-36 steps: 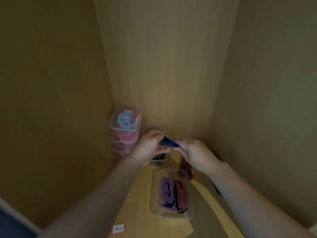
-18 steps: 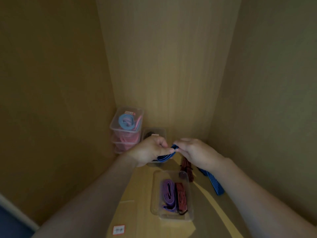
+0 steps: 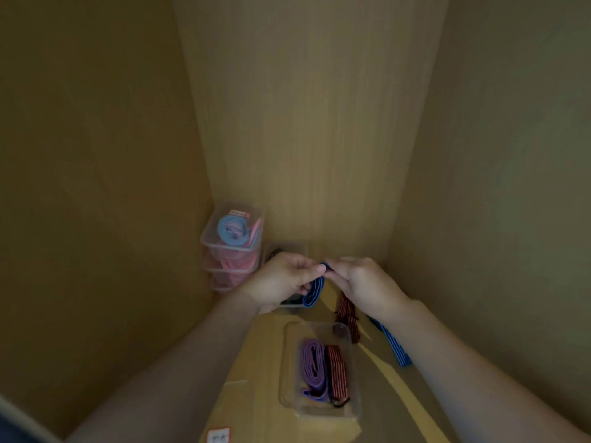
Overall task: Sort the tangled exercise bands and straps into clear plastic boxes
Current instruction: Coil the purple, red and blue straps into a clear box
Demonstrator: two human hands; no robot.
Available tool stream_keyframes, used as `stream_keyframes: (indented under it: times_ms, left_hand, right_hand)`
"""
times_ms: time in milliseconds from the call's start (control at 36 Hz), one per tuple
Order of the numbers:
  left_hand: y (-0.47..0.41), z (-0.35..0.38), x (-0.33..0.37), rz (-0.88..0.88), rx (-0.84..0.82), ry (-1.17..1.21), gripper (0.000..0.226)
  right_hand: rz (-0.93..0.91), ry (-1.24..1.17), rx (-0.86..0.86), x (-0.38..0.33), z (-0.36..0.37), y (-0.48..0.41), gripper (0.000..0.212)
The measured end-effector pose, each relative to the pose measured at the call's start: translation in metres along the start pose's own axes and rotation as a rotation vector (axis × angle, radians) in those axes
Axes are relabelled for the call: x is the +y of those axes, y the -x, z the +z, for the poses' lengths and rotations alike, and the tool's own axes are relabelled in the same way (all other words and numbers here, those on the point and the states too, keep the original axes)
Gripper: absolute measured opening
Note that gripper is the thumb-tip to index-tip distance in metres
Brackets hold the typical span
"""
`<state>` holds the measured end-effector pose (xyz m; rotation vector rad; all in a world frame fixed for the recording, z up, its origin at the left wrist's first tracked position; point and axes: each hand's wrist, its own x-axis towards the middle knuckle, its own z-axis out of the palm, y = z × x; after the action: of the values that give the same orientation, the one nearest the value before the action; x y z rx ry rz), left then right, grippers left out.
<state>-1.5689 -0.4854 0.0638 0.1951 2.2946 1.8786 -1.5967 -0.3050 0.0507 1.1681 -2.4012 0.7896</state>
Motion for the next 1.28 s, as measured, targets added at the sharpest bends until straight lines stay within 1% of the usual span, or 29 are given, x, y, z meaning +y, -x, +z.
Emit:
stream_keyframes:
  times_ms: [83,278,333,444,528,611,639,667,694,778,806,861,944,1028,1111,1167,1222,1278]
  left_hand:
    - [-0.002,0.005,0.0,0.001,0.054,0.094,0.015]
    - [-0.007,0.014,-0.001,0.045,0.204,0.258,0.021]
    - [-0.008,0.012,-0.001,0.065,0.239,0.294,0.023]
    - [-0.008,0.01,0.001,0.096,0.281,0.381,0.025]
    - [-0.009,0.01,0.003,0.095,0.276,0.507,0.025]
    - [-0.007,0.01,0.003,0.052,0.189,0.61,0.015]
    - [-0.006,0.009,0.003,0.029,0.169,0.617,0.011]
    - [-0.006,0.008,0.003,0.0,0.163,0.598,0.008]
    - [-0.007,0.005,0.001,-0.029,0.171,0.525,0.007]
    - [-0.01,-0.001,-0.003,-0.053,0.193,0.107,0.013]
    - [-0.01,-0.003,-0.002,-0.049,0.172,0.034,0.012]
    - [-0.009,-0.004,0.001,-0.054,0.08,-0.056,0.012]
    - [-0.008,-0.006,0.004,-0.09,-0.049,-0.151,0.014]
    - [-0.006,-0.006,0.005,-0.078,-0.052,-0.129,0.017]
    - [-0.005,0.002,0.003,-0.057,0.024,-0.01,0.017]
    - [-0.005,0.009,0.0,-0.052,0.076,0.047,0.017]
    - [-0.005,0.015,-0.002,-0.07,0.094,0.105,0.018]
    - [-0.004,0.016,-0.004,-0.089,0.085,0.085,0.021]
  right_hand:
    - [0.032,-0.008,-0.004,0.001,0.004,0.0,0.027]
    - [0.137,-0.07,-0.084,-0.003,0.008,0.004,0.048]
    - [0.17,-0.086,-0.094,-0.001,0.01,0.006,0.047]
    - [0.172,-0.125,-0.081,-0.003,0.011,0.009,0.046]
    - [0.182,-0.051,-0.008,-0.003,0.012,0.009,0.048]
    - [0.156,-0.059,0.126,0.002,0.013,0.007,0.032]
    - [0.141,-0.049,0.134,0.003,0.013,0.007,0.027]
    - [0.131,-0.028,0.112,0.005,0.011,0.006,0.025]
    - [0.118,-0.007,0.071,0.007,0.009,0.006,0.025]
    - [0.087,0.027,-0.083,0.013,0.001,0.005,0.03]
    - [0.072,0.032,-0.12,0.014,0.0,0.004,0.031]
    - [0.024,0.046,-0.158,0.013,-0.002,0.001,0.031]
    - [-0.006,0.045,-0.165,0.01,-0.005,-0.004,0.029]
    - [0.003,0.036,-0.07,0.01,-0.007,-0.004,0.026]
    - [0.042,0.037,0.011,0.008,-0.004,-0.004,0.024]
    - [0.074,0.028,0.022,0.007,-0.003,-0.005,0.025]
    - [0.089,0.021,0.018,0.006,-0.003,-0.005,0.025]
    - [0.086,0.008,-0.001,0.007,-0.005,-0.004,0.023]
